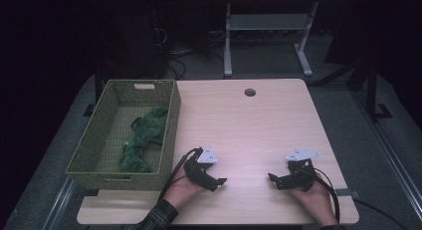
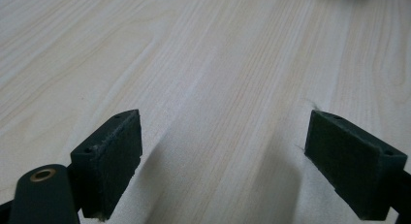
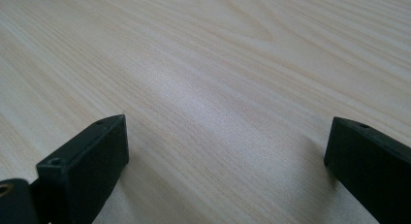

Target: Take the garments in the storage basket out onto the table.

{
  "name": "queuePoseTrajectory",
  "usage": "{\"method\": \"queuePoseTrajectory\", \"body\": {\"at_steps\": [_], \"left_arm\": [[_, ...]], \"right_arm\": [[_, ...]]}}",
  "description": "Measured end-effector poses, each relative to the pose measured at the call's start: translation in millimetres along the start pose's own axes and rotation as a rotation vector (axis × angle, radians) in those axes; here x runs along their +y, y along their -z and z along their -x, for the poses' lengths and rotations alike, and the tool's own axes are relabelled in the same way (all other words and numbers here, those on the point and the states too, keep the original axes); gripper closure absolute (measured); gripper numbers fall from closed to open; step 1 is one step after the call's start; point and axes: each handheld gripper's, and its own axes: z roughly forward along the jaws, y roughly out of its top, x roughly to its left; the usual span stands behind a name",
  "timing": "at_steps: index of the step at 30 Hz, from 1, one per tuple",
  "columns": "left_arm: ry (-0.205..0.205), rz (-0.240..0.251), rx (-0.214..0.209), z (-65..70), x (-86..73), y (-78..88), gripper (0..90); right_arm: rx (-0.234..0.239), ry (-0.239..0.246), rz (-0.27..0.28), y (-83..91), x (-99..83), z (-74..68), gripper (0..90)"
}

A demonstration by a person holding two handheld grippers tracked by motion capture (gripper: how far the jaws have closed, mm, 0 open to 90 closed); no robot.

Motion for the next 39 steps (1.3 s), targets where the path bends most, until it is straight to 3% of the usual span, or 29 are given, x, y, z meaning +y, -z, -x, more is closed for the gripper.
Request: {"method": "queuePoseTrajectory", "body": {"at_steps": [11,20,35,37,39], "left_arm": [[0.009,0.030,0.016,0.0,9.8,16.8,13.1],[-0.014,0.032,0.030,1.2,17.8,27.1,13.2],[-0.012,0.036,0.037,-2.0,30.8,42.6,13.2],[0.004,0.047,0.034,-1.9,32.6,44.2,13.2],[-0.008,0.039,0.039,-1.9,34.9,46.6,13.2]], "right_arm": [[0.000,0.000,0.000,0.0,0.0,0.0,1.5],[0.000,0.000,0.000,0.0,0.0,-0.1,1.5],[0.000,-0.001,0.000,0.0,0.0,-0.1,1.5],[0.000,-0.001,0.000,0.0,0.0,-0.1,1.5],[0.000,-0.001,0.000,0.0,0.0,-0.1,1.5]]}}
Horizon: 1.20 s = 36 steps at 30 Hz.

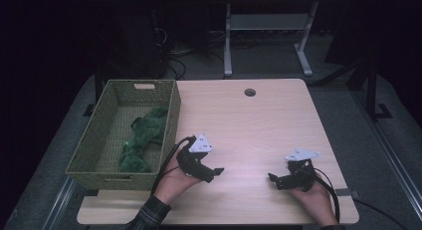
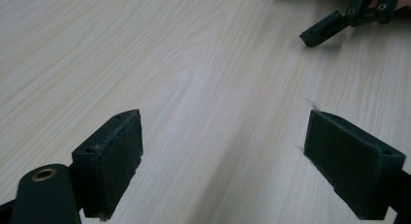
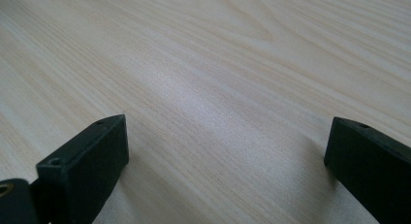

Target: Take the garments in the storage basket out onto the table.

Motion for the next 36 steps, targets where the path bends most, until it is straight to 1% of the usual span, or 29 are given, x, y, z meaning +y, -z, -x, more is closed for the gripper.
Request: {"method": "queuePoseTrajectory", "body": {"at_steps": [3,4,6,13,15,18,20,24,25,27,30,32,35,36], "left_arm": [[-0.008,0.003,0.001,-0.8,4.5,4.2,13.2],[-0.002,0.004,-0.001,-0.7,5.9,5.5,13.2],[-0.005,0.006,-0.002,-1.4,7.6,6.9,13.2],[-0.011,0.032,-0.005,-5.3,23.3,20.3,13.3],[-0.012,0.044,-0.005,-6.3,25.8,22.3,13.3],[-0.014,0.045,-0.007,-6.9,28.1,24.1,13.3],[-0.017,0.051,-0.006,-7.9,32.3,27.6,13.3],[-0.014,0.061,0.002,-11.7,37.4,32.6,13.7],[-0.005,0.071,0.005,-14.5,40.5,35.8,13.7],[-0.010,0.068,0.009,-16.2,41.9,37.5,13.7],[0.003,0.073,0.011,-20.7,44.8,40.4,13.7],[0.002,0.066,0.012,-25.2,47.1,43.6,13.8],[-0.005,0.057,0.014,-28.5,48.5,46.5,13.8],[-0.001,0.057,0.013,-29.6,49.0,47.6,13.9]], "right_arm": [[0.000,0.000,0.000,0.0,0.0,0.0,1.5],[0.000,0.000,0.000,0.0,0.0,0.0,1.5],[0.000,0.000,0.000,0.0,0.0,0.0,1.5],[0.000,0.000,0.000,0.0,0.0,0.0,1.5],[0.000,0.000,0.000,0.0,0.0,0.0,1.5],[0.000,0.000,0.000,0.0,0.0,0.0,1.5],[0.000,0.000,0.000,0.0,0.0,0.0,1.5],[0.000,0.000,0.000,0.0,0.0,0.0,1.5],[0.000,0.000,0.000,0.0,0.0,0.0,1.5],[0.000,0.000,0.000,0.0,0.0,0.0,1.5],[0.000,0.000,0.000,0.0,0.0,0.0,1.5],[0.000,0.000,0.000,0.0,0.0,0.0,1.5],[0.000,0.000,0.000,0.0,0.0,0.0,1.5],[0.000,0.000,0.000,0.0,0.0,0.0,1.5]]}}
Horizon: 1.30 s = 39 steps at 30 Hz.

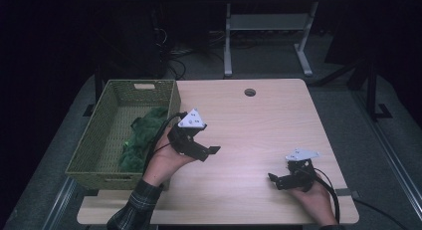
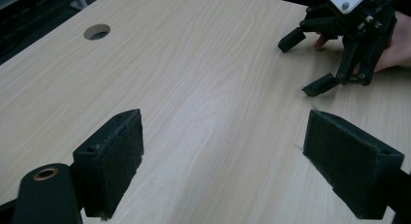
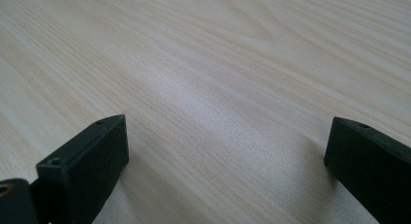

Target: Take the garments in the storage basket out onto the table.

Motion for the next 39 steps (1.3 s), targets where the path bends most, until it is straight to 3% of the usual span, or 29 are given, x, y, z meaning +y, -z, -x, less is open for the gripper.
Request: {"method": "queuePoseTrajectory", "body": {"at_steps": [9,25,39], "left_arm": [[0.004,-0.023,0.025,-13.7,3.1,12.8,14.3],[0.034,-0.077,0.110,-42.7,-1.2,38.8,17.3],[0.122,-0.107,0.206,-71.8,-24.6,65.7,29.9]], "right_arm": [[-0.001,0.004,0.002,-0.2,0.0,0.4,1.5],[0.000,0.000,0.001,0.0,0.0,0.1,1.5],[0.000,0.000,0.000,0.0,0.0,0.1,1.5]]}}
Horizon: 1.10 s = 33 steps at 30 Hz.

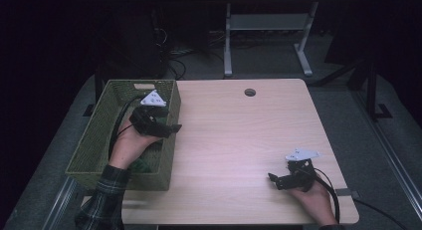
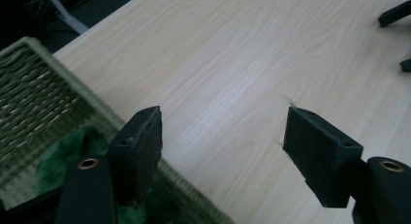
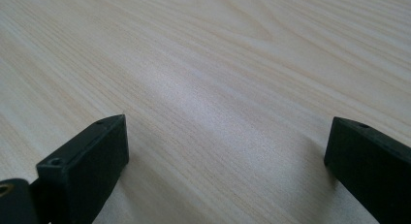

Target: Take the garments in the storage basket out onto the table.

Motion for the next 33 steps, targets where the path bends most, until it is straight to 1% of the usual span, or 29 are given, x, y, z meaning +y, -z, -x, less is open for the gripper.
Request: {"method": "queuePoseTrajectory", "body": {"at_steps": [4,5,6,7,11,12,13,14,15,17,18,19,21,22,23,24,25,26,28,29,32,33], "left_arm": [[-0.002,-0.011,0.019,-6.2,-4.4,4.5,32.5],[0.001,-0.016,0.023,-7.8,-6.0,6.0,32.5],[0.013,-0.023,0.029,-9.7,-8.2,7.8,34.2],[0.007,-0.026,0.036,-11.7,-9.4,9.0,34.2],[0.015,-0.051,0.066,-21.1,-18.0,14.6,37.4],[0.015,-0.051,0.066,-21.1,-18.0,14.6,37.6],[0.012,-0.067,0.077,-24.9,-21.6,15.3,38.1],[0.012,-0.067,0.077,-24.9,-21.6,15.3,38.4],[0.010,-0.080,0.084,-26.7,-23.4,15.6,38.4],[0.015,-0.101,0.101,-31.4,-29.4,15.3,39.2],[0.015,-0.101,0.101,-31.4,-29.4,15.3,39.3],[0.020,-0.114,0.109,-34.9,-33.3,15.7,39.7],[0.023,-0.119,0.111,-36.9,-35.3,15.8,40.1],[0.027,-0.134,0.120,-40.1,-38.9,15.5,40.5],[0.027,-0.134,0.120,-40.1,-38.9,15.5,40.6],[0.036,-0.146,0.126,-41.9,-42.2,14.5,40.7],[0.032,-0.150,0.127,-43.6,-43.4,14.0,41.0],[0.040,-0.154,0.128,-44.3,-44.8,12.8,41.1],[0.039,-0.163,0.126,-45.5,-46.1,11.4,41.1],[0.046,-0.184,0.137,-46.5,-48.7,7.3,41.1],[0.052,-0.197,0.137,-48.4,-51.5,3.9,41.0],[0.062,-0.207,0.142,-50.2,-54.3,1.1,41.1]], "right_arm": [[0.000,0.000,0.000,0.0,0.0,0.0,1.6],[0.000,0.000,0.000,0.0,0.0,0.0,1.6],[0.000,0.000,0.000,0.0,0.0,0.0,1.5],[0.000,0.000,0.000,0.0,0.0,0.0,1.5],[0.000,0.000,0.000,0.0,0.0,0.0,1.5],[0.000,0.000,0.000,0.0,0.0,0.0,1.5],[0.000,0.000,0.000,0.0,0.0,0.0,1.5],[0.000,0.000,0.000,0.0,0.0,0.0,1.5],[0.000,-0.001,0.000,0.0,0.0,0.0,1.5],[0.000,-0.001,-0.001,0.0,0.0,-0.1,1.6],[0.000,-0.001,-0.001,0.0,0.0,-0.1,1.6],[0.000,-0.001,0.000,0.0,0.0,-0.1,1.6],[0.000,-0.001,-0.001,0.0,0.0,-0.1,1.5],[0.000,-0.001,0.000,0.0,0.0,-0.1,1.5],[0.000,-0.001,0.000,0.0,0.0,-0.1,1.5],[0.000,0.000,0.000,0.0,0.0,0.0,1.5],[0.000,0.000,0.000,0.0,0.0,0.0,1.6],[0.000,0.000,0.000,0.0,0.0,0.0,1.6],[0.000,0.000,0.000,0.0,0.0,0.0,1.6],[0.000,0.000,0.000,0.0,0.0,0.0,1.6],[0.000,0.000,0.000,0.0,0.0,0.0,1.5],[0.001,-0.002,-0.001,0.0,0.0,-0.2,1.6]]}}
